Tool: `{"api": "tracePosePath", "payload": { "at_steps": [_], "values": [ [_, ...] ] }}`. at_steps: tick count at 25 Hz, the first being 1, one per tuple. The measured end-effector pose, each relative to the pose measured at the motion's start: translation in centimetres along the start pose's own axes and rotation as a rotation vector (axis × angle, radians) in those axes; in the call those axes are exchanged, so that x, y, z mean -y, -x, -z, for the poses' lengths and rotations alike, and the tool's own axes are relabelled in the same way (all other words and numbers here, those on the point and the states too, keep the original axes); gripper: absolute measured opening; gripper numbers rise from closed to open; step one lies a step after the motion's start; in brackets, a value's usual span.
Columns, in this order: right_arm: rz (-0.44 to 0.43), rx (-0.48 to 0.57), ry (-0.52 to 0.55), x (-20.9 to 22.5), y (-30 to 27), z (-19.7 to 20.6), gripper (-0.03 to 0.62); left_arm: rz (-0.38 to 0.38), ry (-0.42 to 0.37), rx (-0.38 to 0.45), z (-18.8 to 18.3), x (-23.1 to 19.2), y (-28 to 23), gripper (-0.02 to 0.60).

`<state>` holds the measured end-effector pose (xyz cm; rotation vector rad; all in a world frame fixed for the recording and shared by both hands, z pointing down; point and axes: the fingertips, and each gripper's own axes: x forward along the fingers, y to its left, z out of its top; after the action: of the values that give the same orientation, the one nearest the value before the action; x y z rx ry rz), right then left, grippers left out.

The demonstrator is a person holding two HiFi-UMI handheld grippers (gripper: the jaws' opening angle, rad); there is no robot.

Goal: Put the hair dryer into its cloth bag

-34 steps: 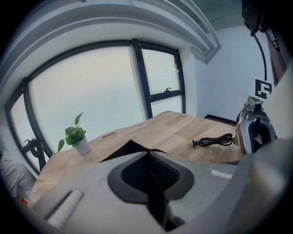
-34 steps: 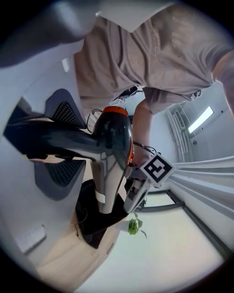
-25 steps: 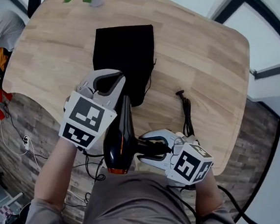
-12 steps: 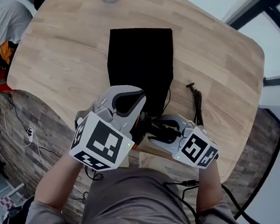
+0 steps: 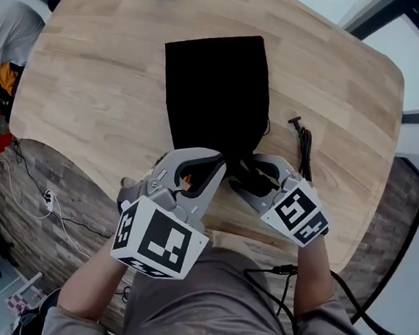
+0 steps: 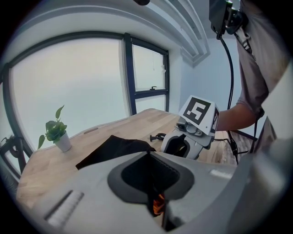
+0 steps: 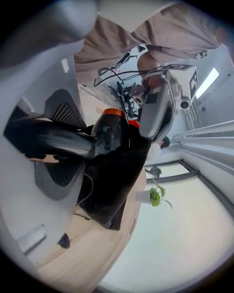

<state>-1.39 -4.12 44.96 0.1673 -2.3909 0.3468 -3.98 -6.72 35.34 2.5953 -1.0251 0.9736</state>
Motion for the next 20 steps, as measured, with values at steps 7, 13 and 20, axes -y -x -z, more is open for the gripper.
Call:
{"api": "tracePosePath", "payload": {
  "at_steps": [7,13,20],
  "values": [
    [0.173,0.006,-0.064,2.4,-0.6,0.2,0.23,0.024,0.034,0.017,-0.7,1.1,-0.8,0.02],
    [0.264,0.003,-0.059,3.2,-1.8,0.7,0.232,0.04,0.072,0.009,-0.1,2.9,-3.0,0.02],
    [0.264,0.043,-0.079,3.4,-2.2,0.7,0.235,-0.037,0.114,0.115,0.6,1.7,-1.9,0.037]
  ]
}}
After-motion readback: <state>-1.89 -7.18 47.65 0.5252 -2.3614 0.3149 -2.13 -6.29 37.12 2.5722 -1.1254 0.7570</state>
